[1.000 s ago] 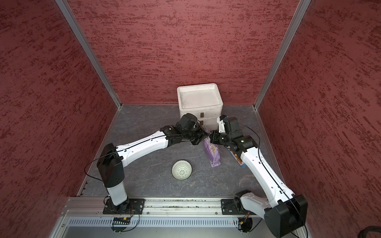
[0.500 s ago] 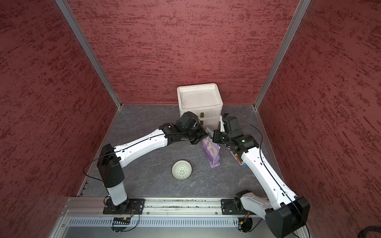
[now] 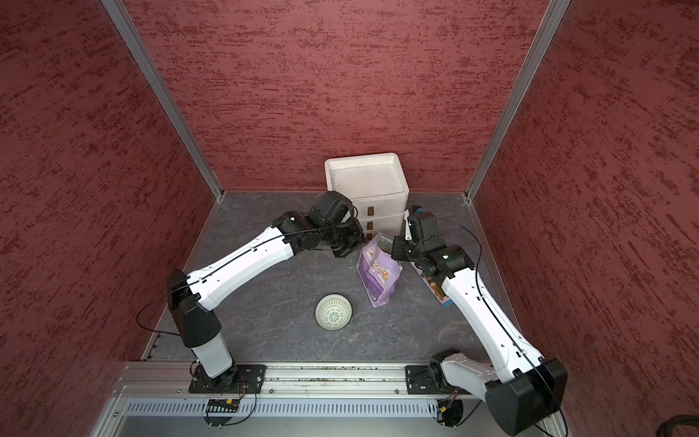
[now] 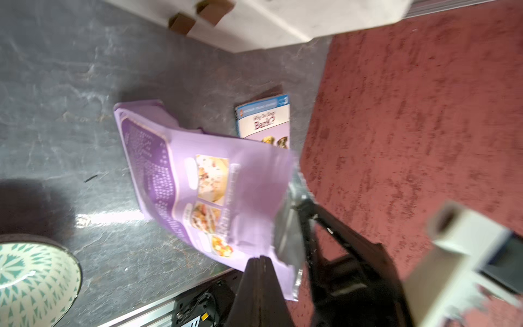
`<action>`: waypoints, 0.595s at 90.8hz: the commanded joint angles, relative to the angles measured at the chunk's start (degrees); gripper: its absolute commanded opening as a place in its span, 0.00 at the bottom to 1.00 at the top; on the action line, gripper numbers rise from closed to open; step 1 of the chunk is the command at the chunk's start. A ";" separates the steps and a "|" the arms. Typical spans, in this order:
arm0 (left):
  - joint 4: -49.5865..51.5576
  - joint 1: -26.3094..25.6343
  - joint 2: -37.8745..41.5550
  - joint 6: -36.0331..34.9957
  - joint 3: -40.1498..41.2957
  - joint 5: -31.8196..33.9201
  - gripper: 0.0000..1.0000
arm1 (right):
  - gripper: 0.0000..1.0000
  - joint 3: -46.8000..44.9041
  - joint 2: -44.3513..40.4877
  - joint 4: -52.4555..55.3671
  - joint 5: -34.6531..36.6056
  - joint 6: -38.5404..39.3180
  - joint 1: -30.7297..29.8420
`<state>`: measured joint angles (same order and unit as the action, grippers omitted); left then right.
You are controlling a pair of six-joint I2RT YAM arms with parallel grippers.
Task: Pour the oats into the breakfast bowl
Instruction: Open the oats bag at the center of the board.
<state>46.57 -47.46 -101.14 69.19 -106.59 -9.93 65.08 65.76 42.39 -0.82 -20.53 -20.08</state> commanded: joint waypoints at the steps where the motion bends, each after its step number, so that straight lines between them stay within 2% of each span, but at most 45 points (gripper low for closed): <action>1: 5.09 1.27 0.44 -3.69 -2.98 1.66 0.00 | 0.00 1.63 -1.74 -6.51 0.87 -0.07 0.41; 22: 6.33 1.99 -2.88 -5.38 -3.43 1.43 0.00 | 0.00 -0.91 -1.32 -13.97 -0.14 1.43 0.39; 35: 3.20 2.05 -3.63 -5.45 -3.24 -0.74 0.00 | 0.00 -0.75 -0.82 -14.62 -2.42 1.12 0.47; 43: 1.19 1.50 -4.57 -3.86 -3.41 -1.79 0.41 | 0.00 -1.79 -1.76 -15.78 -3.78 0.21 0.41; 46: 0.42 1.19 -4.96 -3.51 -3.57 -1.73 0.51 | 0.00 -2.14 -2.18 -15.94 -4.16 -0.14 0.45; 50: -0.21 0.80 -5.49 -3.22 -3.96 -1.41 0.59 | 0.00 -2.39 -2.61 -16.19 -4.88 -0.56 0.40; 54: -0.49 0.24 -6.19 -3.18 -4.56 -1.28 0.60 | 0.00 -2.69 -2.96 -16.41 -5.46 -0.95 0.42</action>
<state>48.82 -46.04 -105.47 65.76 -109.93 -10.50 62.13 65.69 34.59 -3.49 -20.16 -19.77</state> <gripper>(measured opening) 0.580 0.061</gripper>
